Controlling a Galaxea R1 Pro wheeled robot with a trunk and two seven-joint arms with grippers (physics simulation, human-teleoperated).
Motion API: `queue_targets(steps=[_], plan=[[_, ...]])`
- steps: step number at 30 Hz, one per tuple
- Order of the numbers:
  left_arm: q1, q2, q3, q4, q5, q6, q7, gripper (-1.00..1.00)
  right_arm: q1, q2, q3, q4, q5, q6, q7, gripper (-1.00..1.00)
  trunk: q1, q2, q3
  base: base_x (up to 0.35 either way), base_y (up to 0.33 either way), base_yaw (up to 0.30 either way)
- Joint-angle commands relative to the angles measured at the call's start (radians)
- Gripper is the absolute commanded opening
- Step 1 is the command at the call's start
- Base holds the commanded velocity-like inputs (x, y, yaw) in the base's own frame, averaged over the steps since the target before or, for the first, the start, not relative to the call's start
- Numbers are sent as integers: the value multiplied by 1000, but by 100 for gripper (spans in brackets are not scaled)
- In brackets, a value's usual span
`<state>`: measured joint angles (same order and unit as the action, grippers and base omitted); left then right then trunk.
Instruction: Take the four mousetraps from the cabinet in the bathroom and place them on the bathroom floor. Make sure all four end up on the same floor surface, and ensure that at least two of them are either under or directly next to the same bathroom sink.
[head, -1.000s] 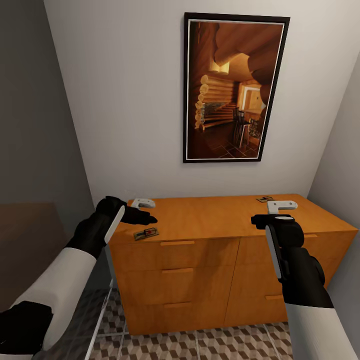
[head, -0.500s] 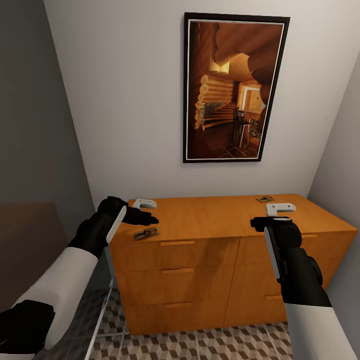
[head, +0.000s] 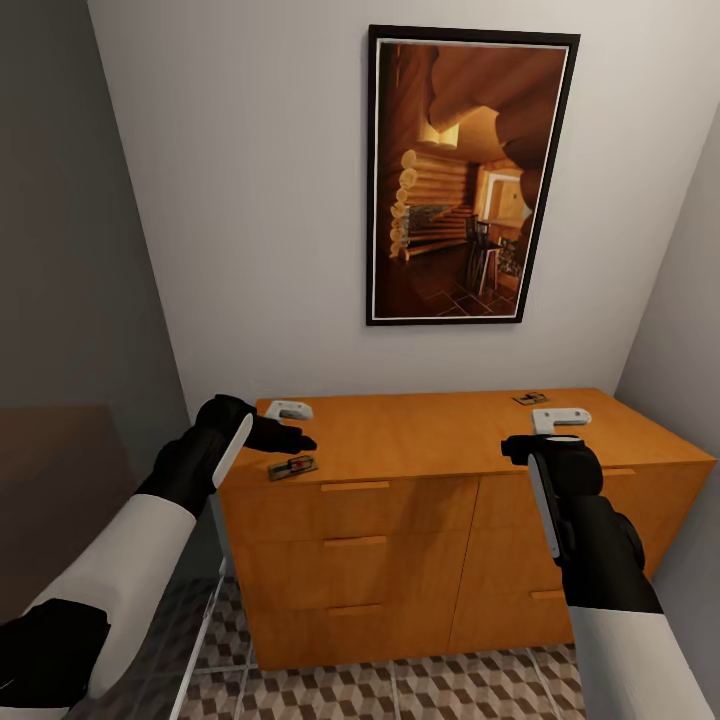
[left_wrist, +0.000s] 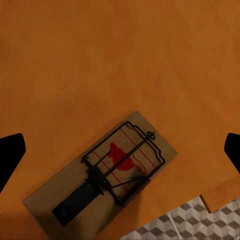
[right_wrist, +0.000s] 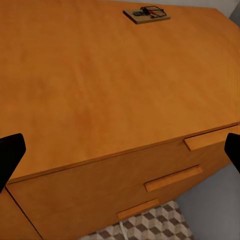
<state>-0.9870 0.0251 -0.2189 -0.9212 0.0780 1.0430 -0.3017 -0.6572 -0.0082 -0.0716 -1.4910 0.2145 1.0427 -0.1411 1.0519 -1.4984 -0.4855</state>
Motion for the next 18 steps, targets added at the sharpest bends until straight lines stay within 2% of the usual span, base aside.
queue_targets(steps=[1,18], plan=[[-1,1,-3,0,7,4,4,100,-1,0,0,0,0,4,-2,100,0,-1,-1,0,0,0],[-1,12,-14,7,6,4,4,100,-1,-1,-3,0,2,4,-2,100,0,-1,-1,0,0,0]])
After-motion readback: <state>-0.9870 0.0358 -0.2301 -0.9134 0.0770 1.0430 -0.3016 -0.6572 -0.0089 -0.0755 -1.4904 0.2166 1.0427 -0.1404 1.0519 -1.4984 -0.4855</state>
